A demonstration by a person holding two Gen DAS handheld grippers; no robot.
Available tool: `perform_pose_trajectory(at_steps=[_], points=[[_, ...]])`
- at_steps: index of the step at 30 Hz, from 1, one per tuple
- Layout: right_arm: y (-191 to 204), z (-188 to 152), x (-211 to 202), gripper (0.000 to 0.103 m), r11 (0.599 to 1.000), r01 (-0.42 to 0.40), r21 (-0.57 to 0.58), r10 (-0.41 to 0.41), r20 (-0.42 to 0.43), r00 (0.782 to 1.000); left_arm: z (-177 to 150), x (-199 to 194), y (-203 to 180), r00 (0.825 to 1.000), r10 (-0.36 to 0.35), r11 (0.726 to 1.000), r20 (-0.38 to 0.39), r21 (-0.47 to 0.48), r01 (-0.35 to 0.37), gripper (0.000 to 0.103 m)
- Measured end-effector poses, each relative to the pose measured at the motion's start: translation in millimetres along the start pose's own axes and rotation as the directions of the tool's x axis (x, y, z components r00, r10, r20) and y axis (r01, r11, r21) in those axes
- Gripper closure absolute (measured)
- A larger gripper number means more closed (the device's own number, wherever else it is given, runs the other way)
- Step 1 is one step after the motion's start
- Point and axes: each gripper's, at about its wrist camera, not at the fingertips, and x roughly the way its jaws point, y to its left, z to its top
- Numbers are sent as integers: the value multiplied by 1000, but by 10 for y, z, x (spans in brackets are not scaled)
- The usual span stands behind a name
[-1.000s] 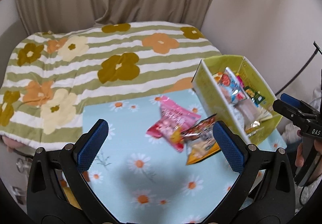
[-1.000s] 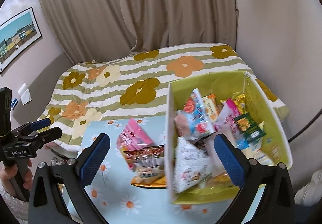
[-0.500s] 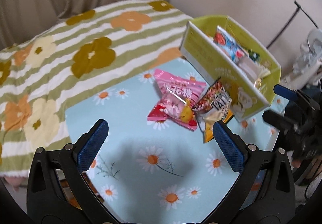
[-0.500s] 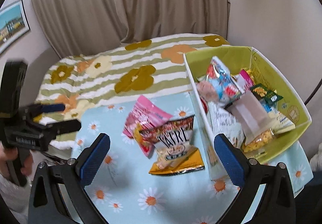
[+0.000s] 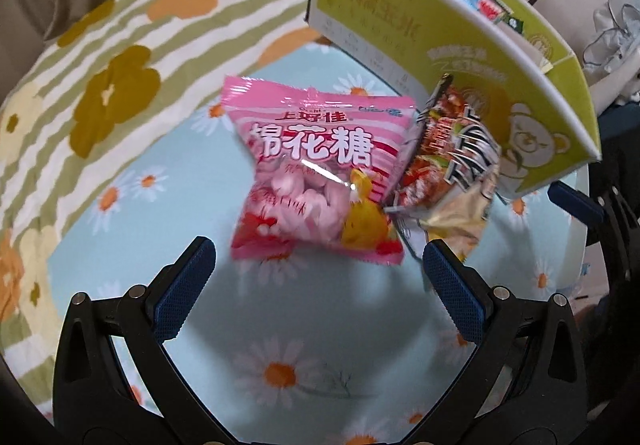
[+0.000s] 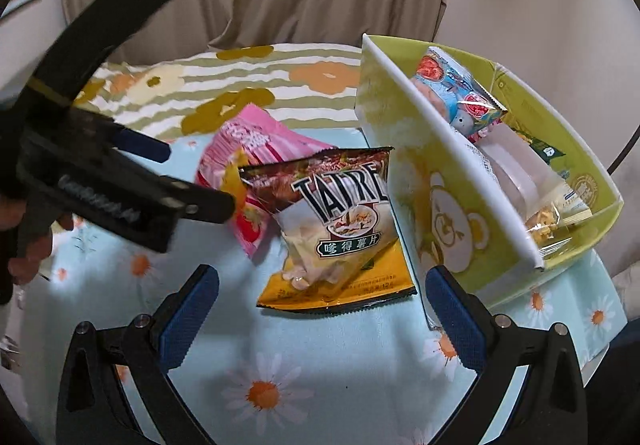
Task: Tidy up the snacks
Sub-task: 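Grasp the pink marshmallow bag with the left tool while the right tool grasps the TAIRE chips bag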
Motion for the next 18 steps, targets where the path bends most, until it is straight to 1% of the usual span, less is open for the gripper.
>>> perform_pose_trajectory(at_steps=[1,5,10,12,13,18], points=[[16,-1,49,0,1000,15,-7,-14,3,1000,18,51,3,1000,-1,1000,-5,2,1,0],[25,30,182,0,1000,30,-1,-30,-1,1000,84,231,10,1000,22,999,-18,24,-21,0],[11,64,302,0,998,46,31,-46,-7,999,146,374,31,1000,17,999,-26,35,-16,0],[21,83,342,0,997,69,36,-69,-11,998,175,425,37,999,22,999,-25,40,-21,0],[15,90,361,0,995,91,41,-90,-15,996,182,442,40,999,23,999,-25,40,-22,0],[1,128,385,0,991,111,70,-111,-6,994,197,435,99,1000,16,1000,-10,25,-15,1]])
